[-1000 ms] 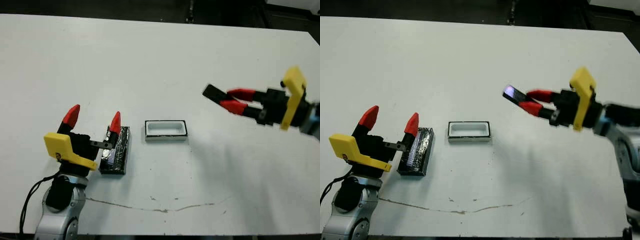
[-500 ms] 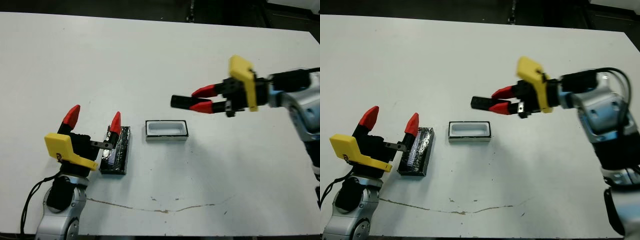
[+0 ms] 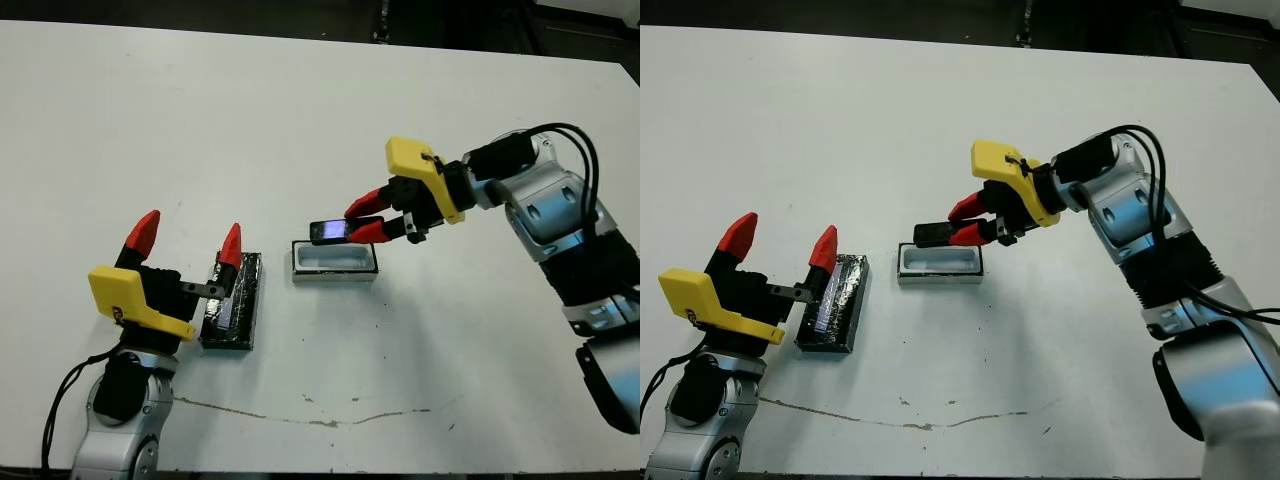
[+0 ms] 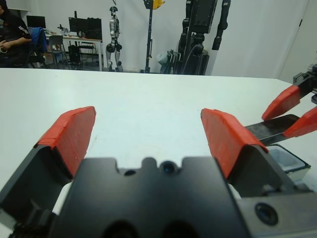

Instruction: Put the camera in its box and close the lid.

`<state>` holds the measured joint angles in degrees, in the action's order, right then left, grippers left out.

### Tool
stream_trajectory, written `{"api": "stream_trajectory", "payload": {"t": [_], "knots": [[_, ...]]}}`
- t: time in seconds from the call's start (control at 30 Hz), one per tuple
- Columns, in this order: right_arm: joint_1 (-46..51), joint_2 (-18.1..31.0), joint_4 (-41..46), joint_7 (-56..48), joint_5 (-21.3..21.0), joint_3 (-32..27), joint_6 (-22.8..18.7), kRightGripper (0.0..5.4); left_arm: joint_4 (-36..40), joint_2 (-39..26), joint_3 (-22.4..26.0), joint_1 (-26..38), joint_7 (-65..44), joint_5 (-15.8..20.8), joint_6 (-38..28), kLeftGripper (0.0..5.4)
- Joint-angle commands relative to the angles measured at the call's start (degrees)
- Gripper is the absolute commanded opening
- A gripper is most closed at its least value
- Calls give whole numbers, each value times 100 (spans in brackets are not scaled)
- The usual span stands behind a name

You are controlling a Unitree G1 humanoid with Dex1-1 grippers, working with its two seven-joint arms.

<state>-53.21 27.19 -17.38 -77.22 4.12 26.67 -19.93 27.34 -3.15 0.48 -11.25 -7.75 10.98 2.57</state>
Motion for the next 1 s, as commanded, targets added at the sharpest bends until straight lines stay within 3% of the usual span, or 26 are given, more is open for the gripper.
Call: {"api": "stream_trajectory", "payload": {"t": [0.03,0.47,1.0], "knots": [[-116,-16,-125,-129,-154,72,96,171,-37,27,-27,-88,12,8,9,540],[-72,-48,-150,-426,-359,91,285,171,-9,55,-51,-106,59,-66,36,540],[-72,-38,159,-373,-443,144,-157,171,-38,66,-68,-113,18,-28,26,540]]}}
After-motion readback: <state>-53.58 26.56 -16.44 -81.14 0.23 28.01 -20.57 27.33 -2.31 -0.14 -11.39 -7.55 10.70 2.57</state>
